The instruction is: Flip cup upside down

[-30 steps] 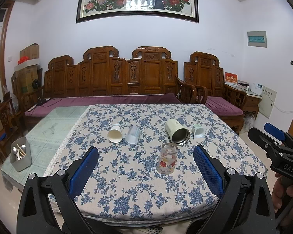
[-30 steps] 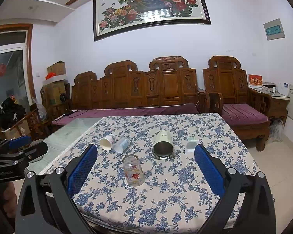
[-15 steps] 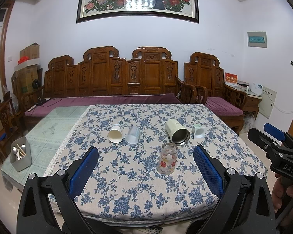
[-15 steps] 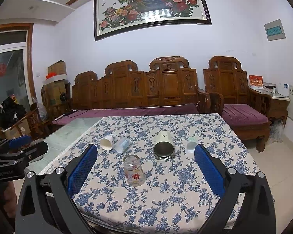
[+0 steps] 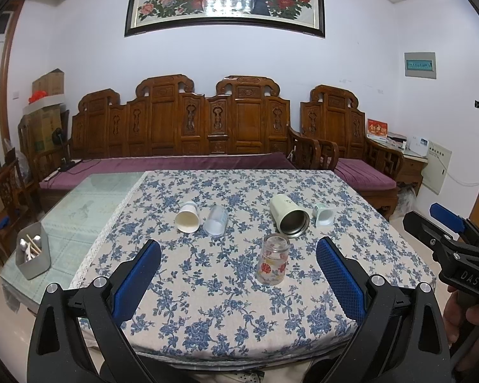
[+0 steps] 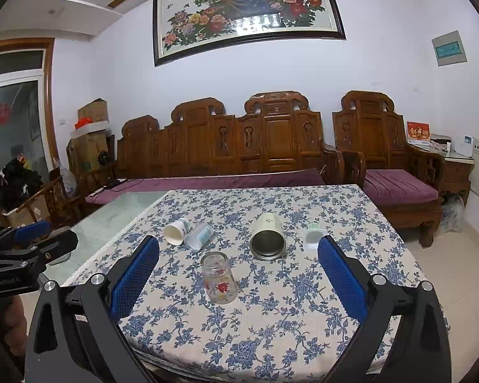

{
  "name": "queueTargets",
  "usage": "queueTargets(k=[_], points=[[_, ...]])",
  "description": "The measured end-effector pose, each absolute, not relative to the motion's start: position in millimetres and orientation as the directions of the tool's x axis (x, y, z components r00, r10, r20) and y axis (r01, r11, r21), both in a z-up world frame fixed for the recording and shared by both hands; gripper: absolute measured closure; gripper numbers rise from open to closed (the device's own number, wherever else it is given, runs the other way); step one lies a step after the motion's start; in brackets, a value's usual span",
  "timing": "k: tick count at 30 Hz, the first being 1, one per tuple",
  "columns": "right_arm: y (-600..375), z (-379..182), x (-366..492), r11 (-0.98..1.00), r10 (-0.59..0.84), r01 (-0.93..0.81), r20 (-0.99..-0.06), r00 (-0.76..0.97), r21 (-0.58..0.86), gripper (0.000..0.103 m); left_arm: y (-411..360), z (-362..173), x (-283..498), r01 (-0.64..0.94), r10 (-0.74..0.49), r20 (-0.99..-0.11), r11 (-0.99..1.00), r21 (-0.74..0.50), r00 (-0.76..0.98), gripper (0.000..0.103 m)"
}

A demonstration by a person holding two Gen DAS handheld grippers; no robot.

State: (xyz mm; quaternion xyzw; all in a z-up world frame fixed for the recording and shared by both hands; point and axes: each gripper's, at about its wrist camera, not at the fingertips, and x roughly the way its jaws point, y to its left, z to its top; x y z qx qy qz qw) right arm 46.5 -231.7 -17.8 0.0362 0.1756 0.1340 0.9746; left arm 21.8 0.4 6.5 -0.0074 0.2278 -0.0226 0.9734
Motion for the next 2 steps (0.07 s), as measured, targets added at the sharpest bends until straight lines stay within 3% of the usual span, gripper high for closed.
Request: queueTargets(k=[2], points=[[-232.6,-17.5,46.5,0.961,0.274,-0.249,-0.333,0.902,0.117,0.003,0.5,6.4,21.9,0.04,-0.047,-0.443,0.999,-0.025,0.895,0.009]])
